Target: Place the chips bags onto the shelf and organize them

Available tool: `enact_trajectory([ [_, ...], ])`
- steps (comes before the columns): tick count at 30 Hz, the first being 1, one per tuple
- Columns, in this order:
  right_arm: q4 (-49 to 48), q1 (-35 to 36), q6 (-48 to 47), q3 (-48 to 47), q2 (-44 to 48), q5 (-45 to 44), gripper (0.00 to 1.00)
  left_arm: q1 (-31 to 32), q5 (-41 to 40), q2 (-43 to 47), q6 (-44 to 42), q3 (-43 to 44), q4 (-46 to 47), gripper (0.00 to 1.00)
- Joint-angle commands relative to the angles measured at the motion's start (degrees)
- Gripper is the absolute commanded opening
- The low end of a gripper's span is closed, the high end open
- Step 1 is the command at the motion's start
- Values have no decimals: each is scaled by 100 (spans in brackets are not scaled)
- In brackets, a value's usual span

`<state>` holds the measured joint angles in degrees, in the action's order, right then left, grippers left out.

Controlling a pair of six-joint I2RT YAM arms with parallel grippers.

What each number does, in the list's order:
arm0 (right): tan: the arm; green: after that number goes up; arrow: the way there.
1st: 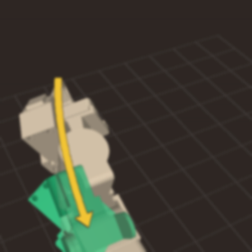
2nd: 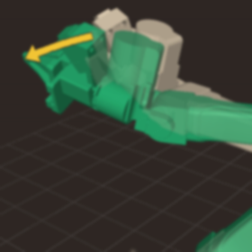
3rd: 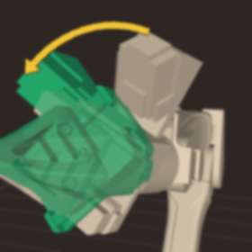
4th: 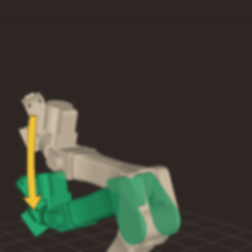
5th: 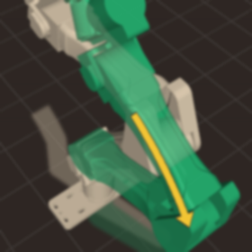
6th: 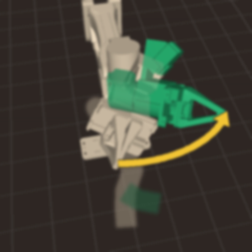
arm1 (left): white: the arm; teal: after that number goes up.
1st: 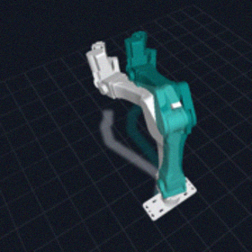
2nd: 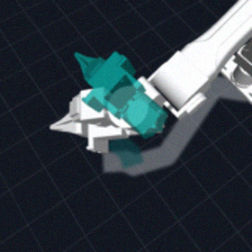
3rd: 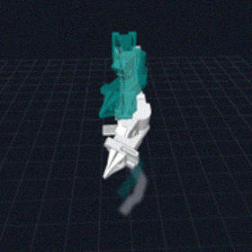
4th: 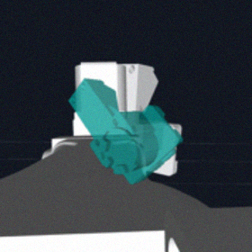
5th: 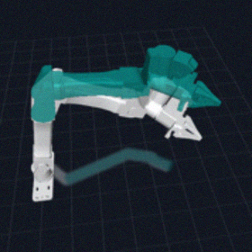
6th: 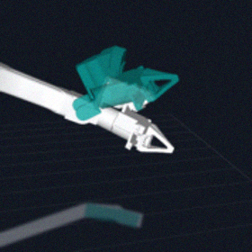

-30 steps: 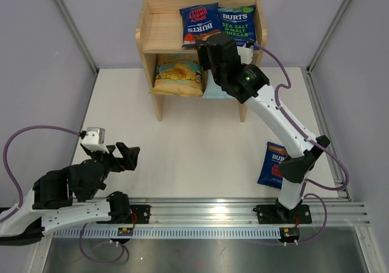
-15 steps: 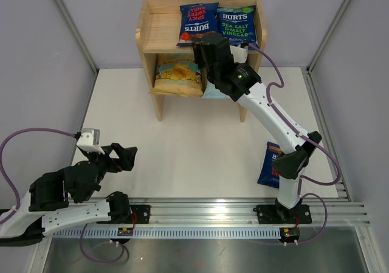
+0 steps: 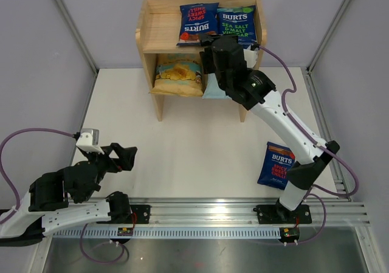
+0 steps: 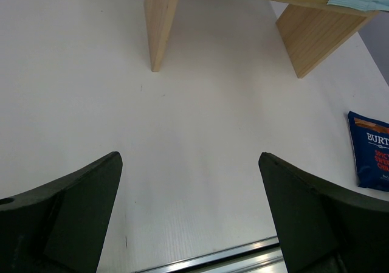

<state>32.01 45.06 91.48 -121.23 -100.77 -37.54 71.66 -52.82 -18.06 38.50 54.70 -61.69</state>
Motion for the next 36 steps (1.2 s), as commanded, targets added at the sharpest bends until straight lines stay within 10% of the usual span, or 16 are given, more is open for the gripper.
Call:
enact_trajectory([
  [1,-292,56,-297,389,662,105,68,-3,-282,66,149,15,43,99],
  [14,-2610,47,-1773,2937,2341,2680,100,-3,-422,-118,219,85,-27,99],
  [23,-842,38,-4857,3685,3546,4131,99,-117,-440,-162,184,173,-89,99],
  [36,1571,-688,-6142,5434,4515,2065,99,-468,-264,-715,0,208,-62,99],
])
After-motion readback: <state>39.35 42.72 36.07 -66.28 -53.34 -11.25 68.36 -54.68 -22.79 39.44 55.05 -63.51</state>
